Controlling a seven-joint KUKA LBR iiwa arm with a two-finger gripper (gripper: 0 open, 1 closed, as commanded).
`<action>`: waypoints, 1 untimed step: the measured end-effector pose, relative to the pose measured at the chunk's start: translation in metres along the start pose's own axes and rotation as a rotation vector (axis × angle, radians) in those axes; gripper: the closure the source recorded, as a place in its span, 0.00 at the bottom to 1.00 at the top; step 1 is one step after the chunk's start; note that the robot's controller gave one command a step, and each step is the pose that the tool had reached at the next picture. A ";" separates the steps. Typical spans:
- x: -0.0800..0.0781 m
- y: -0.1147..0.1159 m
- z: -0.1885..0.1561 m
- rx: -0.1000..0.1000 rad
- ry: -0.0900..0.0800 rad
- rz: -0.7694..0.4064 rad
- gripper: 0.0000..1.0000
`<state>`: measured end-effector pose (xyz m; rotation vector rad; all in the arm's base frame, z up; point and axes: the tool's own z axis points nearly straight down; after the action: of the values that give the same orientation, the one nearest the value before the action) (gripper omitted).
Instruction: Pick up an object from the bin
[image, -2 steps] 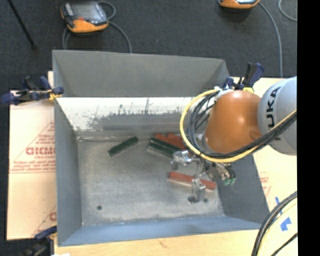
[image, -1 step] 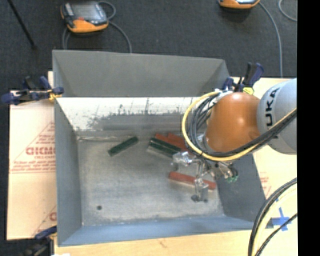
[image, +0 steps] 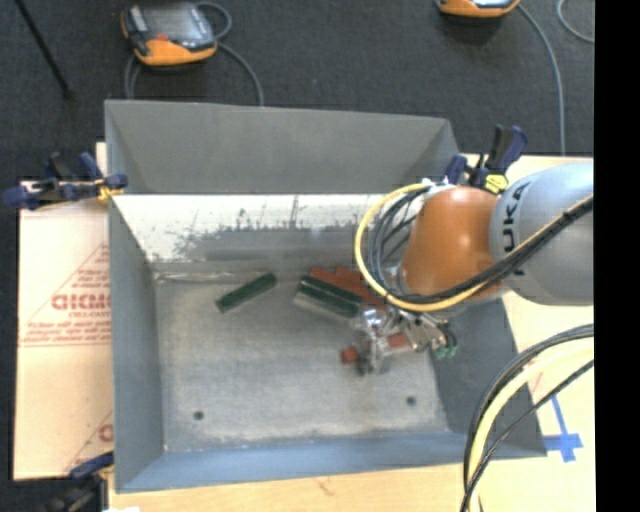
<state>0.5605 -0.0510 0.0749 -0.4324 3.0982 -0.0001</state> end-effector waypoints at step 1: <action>0.003 0.000 0.003 -0.002 0.008 0.001 0.00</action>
Offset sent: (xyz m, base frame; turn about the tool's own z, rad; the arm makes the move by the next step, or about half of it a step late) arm 0.0000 0.0000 0.0000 0.0000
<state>0.5576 -0.0515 0.0715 -0.4321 3.1067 0.0008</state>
